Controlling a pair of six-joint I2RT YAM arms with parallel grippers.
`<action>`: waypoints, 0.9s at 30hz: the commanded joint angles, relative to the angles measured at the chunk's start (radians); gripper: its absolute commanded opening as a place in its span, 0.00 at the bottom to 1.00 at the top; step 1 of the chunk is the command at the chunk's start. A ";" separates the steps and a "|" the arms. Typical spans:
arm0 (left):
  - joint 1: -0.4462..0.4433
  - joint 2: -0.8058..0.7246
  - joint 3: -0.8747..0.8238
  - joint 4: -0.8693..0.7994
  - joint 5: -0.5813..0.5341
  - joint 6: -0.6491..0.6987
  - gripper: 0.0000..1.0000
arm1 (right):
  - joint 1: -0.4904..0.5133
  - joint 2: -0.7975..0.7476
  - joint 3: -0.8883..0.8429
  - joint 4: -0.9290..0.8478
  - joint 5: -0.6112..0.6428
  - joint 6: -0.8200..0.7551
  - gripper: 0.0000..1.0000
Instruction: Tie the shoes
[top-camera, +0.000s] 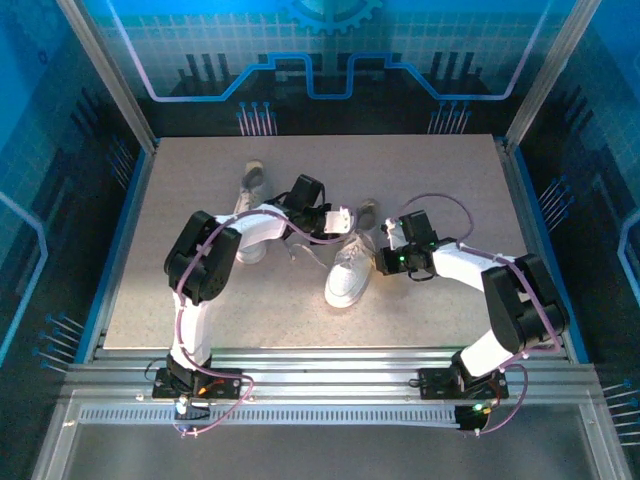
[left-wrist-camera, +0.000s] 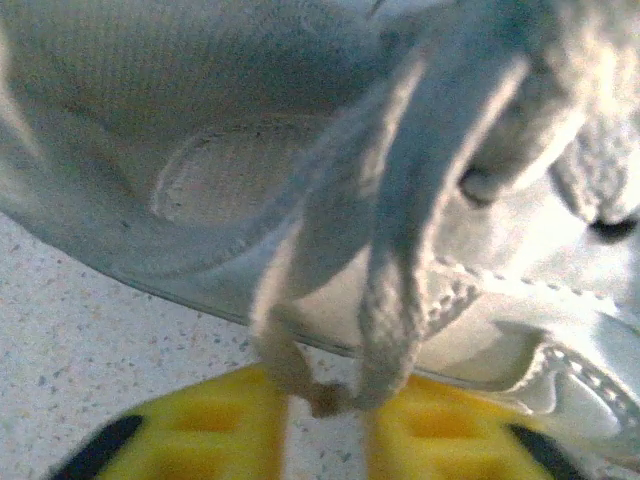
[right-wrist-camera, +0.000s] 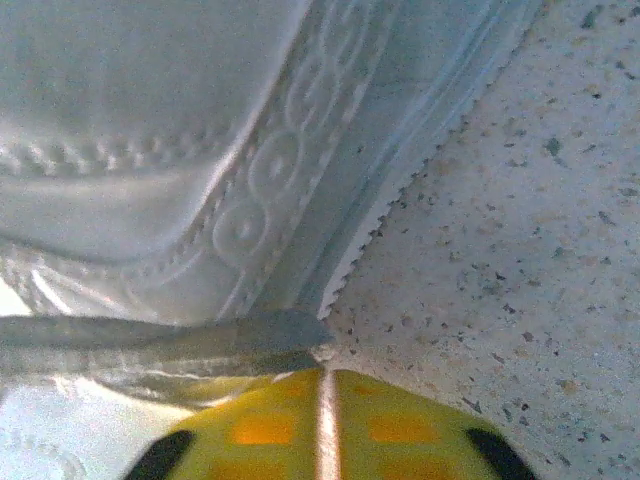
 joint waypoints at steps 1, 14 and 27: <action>-0.010 -0.050 -0.046 0.025 0.017 0.015 0.09 | -0.002 -0.039 -0.003 0.008 0.014 -0.008 0.02; 0.023 -0.160 -0.112 0.008 -0.013 -0.047 0.00 | -0.022 -0.203 -0.091 -0.015 0.019 0.000 0.01; 0.050 -0.127 -0.089 -0.031 0.025 -0.080 0.00 | -0.049 -0.072 -0.144 0.260 -0.140 0.117 0.40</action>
